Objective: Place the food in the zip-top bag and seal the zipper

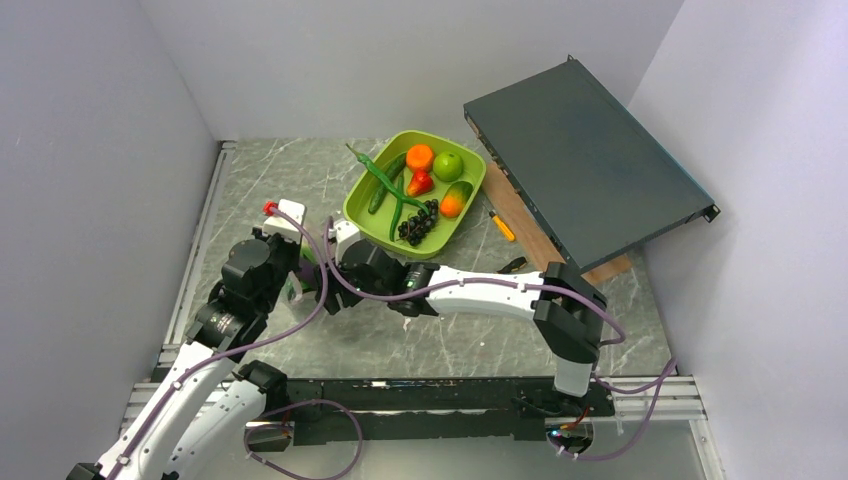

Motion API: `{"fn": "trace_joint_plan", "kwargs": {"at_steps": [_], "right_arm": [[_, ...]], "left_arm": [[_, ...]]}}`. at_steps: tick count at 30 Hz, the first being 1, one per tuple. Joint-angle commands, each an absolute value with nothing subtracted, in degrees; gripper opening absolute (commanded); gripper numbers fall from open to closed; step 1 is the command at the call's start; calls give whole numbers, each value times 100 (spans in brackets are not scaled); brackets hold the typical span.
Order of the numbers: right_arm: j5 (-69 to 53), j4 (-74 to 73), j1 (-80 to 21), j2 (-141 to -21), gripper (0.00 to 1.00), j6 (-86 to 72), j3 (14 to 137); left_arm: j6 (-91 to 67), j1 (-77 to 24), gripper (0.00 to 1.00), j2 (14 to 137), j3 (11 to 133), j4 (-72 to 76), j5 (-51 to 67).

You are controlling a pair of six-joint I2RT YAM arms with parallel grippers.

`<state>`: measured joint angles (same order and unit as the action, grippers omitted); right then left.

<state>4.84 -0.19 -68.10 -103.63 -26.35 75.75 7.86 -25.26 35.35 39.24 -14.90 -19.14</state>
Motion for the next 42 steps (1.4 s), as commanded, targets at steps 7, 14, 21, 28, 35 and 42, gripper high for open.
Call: {"fn": "trace_joint_plan", "kwargs": {"at_steps": [7, 14, 21, 28, 35, 42], "right_arm": [[791, 154, -6870, -10413, 34, -2536, 7884], [889, 135, -6876, -10059, 18, -2767, 7983], [1287, 297, -6838, -10493, 11, -3015, 8519], [1095, 649, -6809, -11320, 54, -3336, 9351], [-212, 811, -6504, -11459, 69, -3392, 9259], [-376, 157, -6317, -10617, 65, -3237, 8514]], "left_arm": [[772, -2522, 0, 3534, 4121, -1279, -1889], [777, -2519, 0, 3544, 4122, -1273, -1883], [767, -2518, 0, 3541, 4123, -1272, -1877], [747, -2520, 0, 3504, 4113, -1277, -1879], [745, -2514, 0, 3511, 4126, -1285, -1855], [764, -2515, 0, 3450, 4104, -1254, -1927]]}}
